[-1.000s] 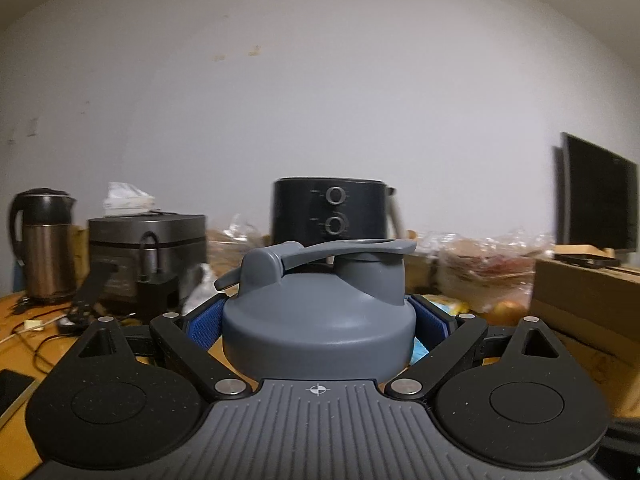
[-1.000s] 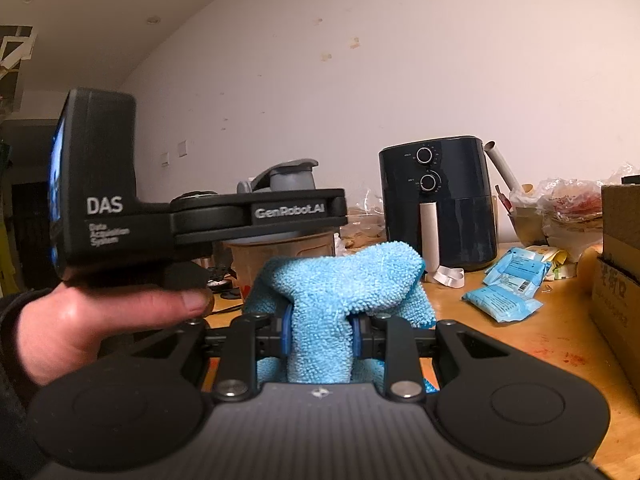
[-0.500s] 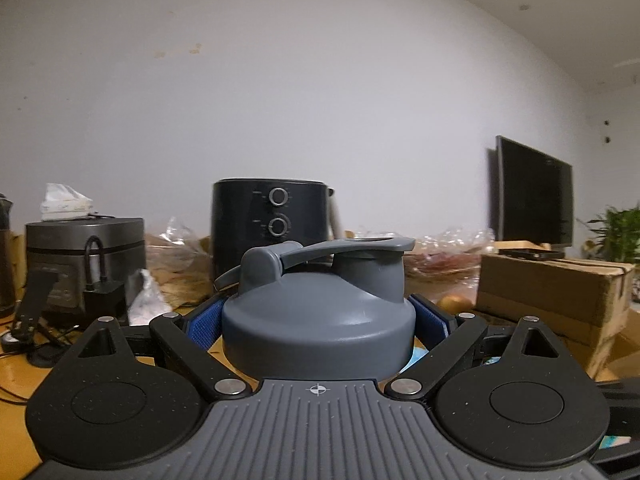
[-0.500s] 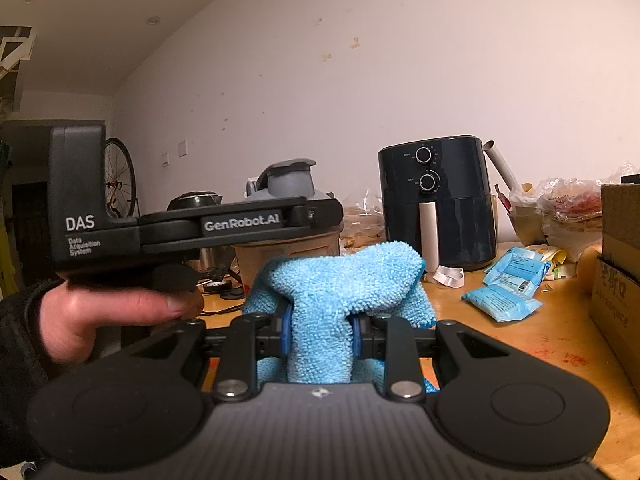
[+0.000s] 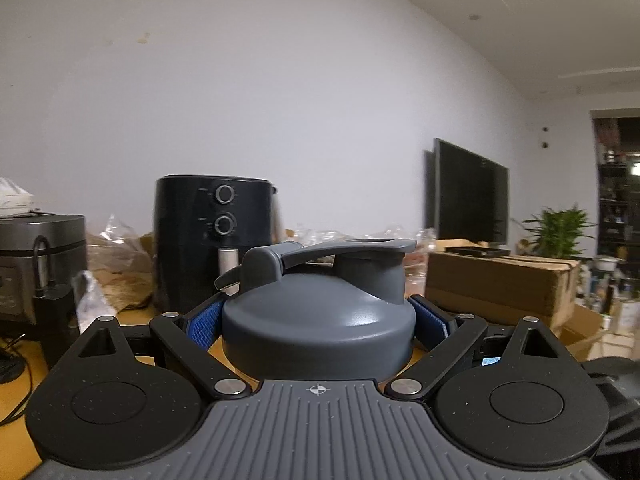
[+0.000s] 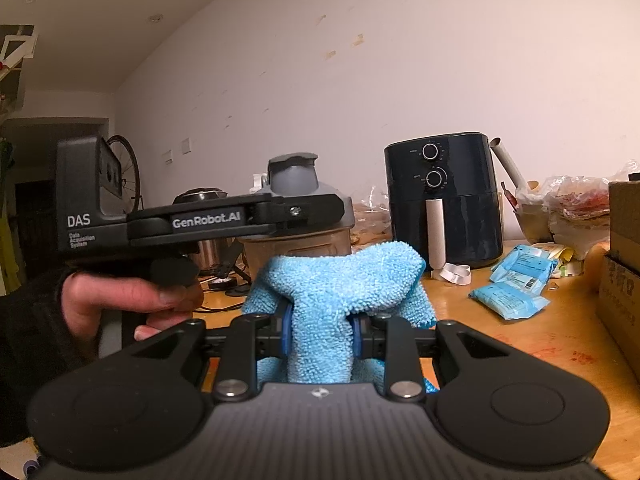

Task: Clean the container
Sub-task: 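Keep rubbing the bottle base on the cloth with the left tool while the right tool holds it, then lift the shaker bottle up off the blue cloth with the left tool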

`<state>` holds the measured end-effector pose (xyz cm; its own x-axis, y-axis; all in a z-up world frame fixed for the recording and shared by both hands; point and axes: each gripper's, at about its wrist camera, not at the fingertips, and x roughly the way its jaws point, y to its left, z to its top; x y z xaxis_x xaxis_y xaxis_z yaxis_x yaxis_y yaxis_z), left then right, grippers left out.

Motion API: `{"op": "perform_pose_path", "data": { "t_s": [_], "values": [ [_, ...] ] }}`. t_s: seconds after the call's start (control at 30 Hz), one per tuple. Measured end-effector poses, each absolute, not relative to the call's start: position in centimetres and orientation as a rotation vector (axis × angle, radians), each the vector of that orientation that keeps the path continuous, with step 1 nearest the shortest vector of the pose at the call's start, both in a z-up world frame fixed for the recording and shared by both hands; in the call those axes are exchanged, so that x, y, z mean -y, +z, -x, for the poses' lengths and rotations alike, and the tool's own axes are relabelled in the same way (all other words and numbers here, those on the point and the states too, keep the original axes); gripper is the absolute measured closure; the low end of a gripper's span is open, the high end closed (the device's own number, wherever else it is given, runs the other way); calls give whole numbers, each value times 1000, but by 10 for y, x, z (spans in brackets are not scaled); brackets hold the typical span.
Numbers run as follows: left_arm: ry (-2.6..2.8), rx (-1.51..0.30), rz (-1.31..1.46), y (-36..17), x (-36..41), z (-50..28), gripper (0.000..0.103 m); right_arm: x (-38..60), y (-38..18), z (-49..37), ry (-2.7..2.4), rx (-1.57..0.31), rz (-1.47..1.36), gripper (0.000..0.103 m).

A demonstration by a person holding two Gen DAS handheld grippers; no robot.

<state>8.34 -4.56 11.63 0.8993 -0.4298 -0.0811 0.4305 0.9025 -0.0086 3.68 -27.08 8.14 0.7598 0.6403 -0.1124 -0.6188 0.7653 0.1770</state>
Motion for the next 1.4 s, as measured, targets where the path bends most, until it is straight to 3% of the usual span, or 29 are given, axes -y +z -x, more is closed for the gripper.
{"op": "perform_pose_path", "data": {
  "t_s": [0.5,1.4],
  "values": [
    [-695,-103,-21,115,16,-98,8,264,82,-40,742,-178,-136,82],
    [-907,-147,-60,119,-4,-121,8,241,100,-47,766,-147,-37,82]
  ]
}}
